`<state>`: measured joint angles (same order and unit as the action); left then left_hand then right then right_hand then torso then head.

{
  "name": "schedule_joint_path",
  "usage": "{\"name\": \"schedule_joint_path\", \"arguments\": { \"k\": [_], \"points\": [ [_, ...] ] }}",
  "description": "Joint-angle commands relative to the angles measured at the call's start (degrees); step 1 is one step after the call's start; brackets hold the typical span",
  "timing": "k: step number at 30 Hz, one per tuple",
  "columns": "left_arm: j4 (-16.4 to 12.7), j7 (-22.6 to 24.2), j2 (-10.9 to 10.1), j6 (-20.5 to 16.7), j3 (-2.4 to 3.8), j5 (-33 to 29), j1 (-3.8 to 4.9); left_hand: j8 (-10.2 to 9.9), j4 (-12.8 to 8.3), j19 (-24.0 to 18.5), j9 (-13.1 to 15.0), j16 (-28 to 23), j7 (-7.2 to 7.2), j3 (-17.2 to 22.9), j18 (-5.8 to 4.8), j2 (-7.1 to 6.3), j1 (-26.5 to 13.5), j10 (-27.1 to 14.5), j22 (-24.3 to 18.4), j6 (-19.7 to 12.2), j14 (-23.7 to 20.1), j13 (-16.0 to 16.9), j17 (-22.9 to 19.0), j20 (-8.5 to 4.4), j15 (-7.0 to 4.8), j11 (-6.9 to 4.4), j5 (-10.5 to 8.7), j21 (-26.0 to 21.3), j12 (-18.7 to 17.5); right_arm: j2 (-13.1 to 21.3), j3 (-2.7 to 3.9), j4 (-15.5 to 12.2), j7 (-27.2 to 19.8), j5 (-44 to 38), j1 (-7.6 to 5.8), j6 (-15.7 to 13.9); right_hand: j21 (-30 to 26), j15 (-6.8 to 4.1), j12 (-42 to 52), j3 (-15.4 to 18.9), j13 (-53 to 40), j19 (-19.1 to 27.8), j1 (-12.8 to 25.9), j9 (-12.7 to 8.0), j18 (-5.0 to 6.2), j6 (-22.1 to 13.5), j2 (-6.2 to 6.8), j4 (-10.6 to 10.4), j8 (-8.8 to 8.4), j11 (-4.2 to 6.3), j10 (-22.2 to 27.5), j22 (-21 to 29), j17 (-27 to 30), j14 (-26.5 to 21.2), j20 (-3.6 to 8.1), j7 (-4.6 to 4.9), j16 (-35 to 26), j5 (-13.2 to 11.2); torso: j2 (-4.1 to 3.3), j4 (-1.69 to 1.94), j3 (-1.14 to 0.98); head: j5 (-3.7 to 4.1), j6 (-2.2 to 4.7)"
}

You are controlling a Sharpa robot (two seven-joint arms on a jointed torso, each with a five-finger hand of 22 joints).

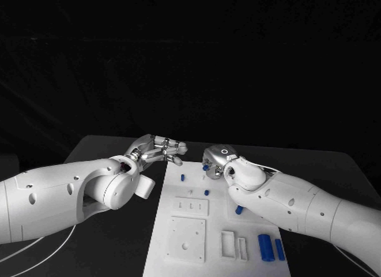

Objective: Assemble the parts on the task board

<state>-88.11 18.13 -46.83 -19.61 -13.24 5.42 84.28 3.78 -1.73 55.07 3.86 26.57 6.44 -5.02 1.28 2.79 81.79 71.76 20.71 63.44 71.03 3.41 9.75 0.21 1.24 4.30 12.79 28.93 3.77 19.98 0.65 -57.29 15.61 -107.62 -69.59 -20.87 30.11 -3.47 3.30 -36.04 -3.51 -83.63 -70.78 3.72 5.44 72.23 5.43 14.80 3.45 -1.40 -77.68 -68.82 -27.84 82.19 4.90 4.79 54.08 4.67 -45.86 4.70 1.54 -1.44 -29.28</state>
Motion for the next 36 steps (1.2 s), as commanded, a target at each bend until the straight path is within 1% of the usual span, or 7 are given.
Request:
{"name": "schedule_joint_path", "arguments": {
  "k": [1,9,12,17,22,29,36],
  "points": [
    [0.0,0.3,0.1,0.3,0.06,0.2,0.20,0.0,0.0,0.3,0.0,-0.3,0.05,-0.5,0.25,0.28,-0.3,-0.4,0.0,-0.4,0.2,0.0,-0.1,0.06,0.10,-0.05,-0.24,-0.4,-0.2,-0.2,-0.11,0.6,-0.8,0.6,0.18,0.8,-0.9,0.25,0.0,0.2,0.0,-0.3,0.4,0.0,0.72,-1.7,-0.40,-0.1,0.06,-0.46,1.8,0.2,0.1,0.1,-0.21,0.32,-0.3,0.3,-0.02,-0.05,0.02,-0.08,0.04],
    [0.0,0.2,0.1,0.2,0.06,0.2,0.20,0.0,0.0,0.3,0.0,-0.3,0.10,-0.5,0.25,0.25,-0.3,-0.5,0.0,-0.5,0.2,0.0,-0.1,0.07,0.11,-0.03,-0.25,-0.4,-0.2,-0.2,-0.12,1.2,-1.7,3.0,0.17,-2.3,-5.4,3.26,0.2,2.5,0.1,-0.7,-0.3,-0.2,3.01,-12.1,4.21,-1.2,0.07,-4.52,16.1,2.3,1.1,0.3,-3.20,2.81,-0.8,1.3,-0.02,-0.09,-0.02,-0.22,0.01],
    [0.1,0.2,0.0,0.2,0.06,0.2,0.20,0.0,0.0,0.3,0.0,-0.3,0.10,-0.5,0.25,0.25,-0.3,-0.5,0.0,-0.5,0.2,0.0,-0.1,0.07,0.11,-0.03,-0.25,-0.4,-0.2,0.1,-0.12,0.8,-1.9,3.6,0.17,-3.0,-7.1,3.65,0.0,6.8,0.2,-1.4,-2.8,-0.2,3.85,-12.7,4.43,-2.3,-0.02,-5.00,18.6,3.3,1.6,0.2,-3.78,2.82,-0.6,2.6,0.01,-0.09,-0.02,-0.13,-0.01],
    [0.2,0.3,-0.2,0.1,0.06,0.2,0.20,0.0,0.0,0.3,0.0,-0.3,0.10,-0.5,0.25,0.25,-0.3,-0.5,0.0,-0.5,0.2,0.0,-0.1,0.07,0.11,-0.03,-0.25,-0.4,-0.2,1.8,-0.12,-1.4,-2.1,4.4,0.15,-4.1,-7.9,3.61,0.0,7.7,0.2,-1.7,-3.0,-0.2,3.92,-13.0,4.86,-2.8,0.08,-4.90,18.5,3.5,2.0,0.2,-3.79,2.39,-0.4,3.0,0.01,-0.25,-0.11,-0.02,0.14],
    [0.4,0.3,-0.5,0.1,0.06,0.2,0.20,0.0,0.0,0.3,0.0,-0.3,0.10,-0.5,0.26,0.24,-0.3,-0.5,0.0,-0.5,0.2,0.0,-0.1,0.07,0.12,-0.03,-0.25,-0.4,-0.2,5.1,0.12,-5.5,-2.2,5.7,0.06,-5.0,-8.2,3.42,0.0,7.5,0.2,-1.8,-2.7,-0.2,3.73,-12.6,4.96,-2.7,0.09,-4.58,17.0,3.4,2.2,0.2,-3.62,2.24,-0.4,4.0,0.08,-0.64,-0.18,0.35,0.32],
    [0.7,0.3,-1.0,0.2,0.05,0.2,0.20,0.0,0.0,0.4,0.0,-0.3,0.12,-0.6,0.28,0.24,-0.3,-0.5,0.0,-0.5,0.3,0.0,-0.1,0.08,0.12,-0.01,-0.26,-0.5,-0.2,13.1,3.02,-13.7,-2.5,9.8,-0.03,-3.7,-7.4,2.05,0.1,3.0,0.1,-1.9,-0.1,-0.1,2.66,-9.8,4.92,-3.0,0.15,-2.49,7.5,2.3,2.2,0.2,-2.45,2.15,-0.1,3.3,-0.01,-1.37,-0.36,1.02,0.76],
    [1.0,0.4,-1.3,0.2,0.03,0.2,0.20,0.0,0.0,0.4,0.0,-0.3,0.12,-0.6,0.28,0.24,-0.3,-0.5,0.0,-0.5,0.3,0.0,-0.1,0.08,0.11,-0.01,-0.26,-0.5,-0.2,19.2,5.41,-17.0,-3.2,15.6,-0.08,1.3,-6.3,-0.95,3.1,11.1,-2.4,-1.9,-0.9,0.0,0.26,-9.9,5.49,-4.2,0.21,1.61,-5.2,1.1,1.2,0.1,0.36,1.14,-0.2,6.9,-0.01,-2.13,-0.50,1.24,1.16]
  ]
}}
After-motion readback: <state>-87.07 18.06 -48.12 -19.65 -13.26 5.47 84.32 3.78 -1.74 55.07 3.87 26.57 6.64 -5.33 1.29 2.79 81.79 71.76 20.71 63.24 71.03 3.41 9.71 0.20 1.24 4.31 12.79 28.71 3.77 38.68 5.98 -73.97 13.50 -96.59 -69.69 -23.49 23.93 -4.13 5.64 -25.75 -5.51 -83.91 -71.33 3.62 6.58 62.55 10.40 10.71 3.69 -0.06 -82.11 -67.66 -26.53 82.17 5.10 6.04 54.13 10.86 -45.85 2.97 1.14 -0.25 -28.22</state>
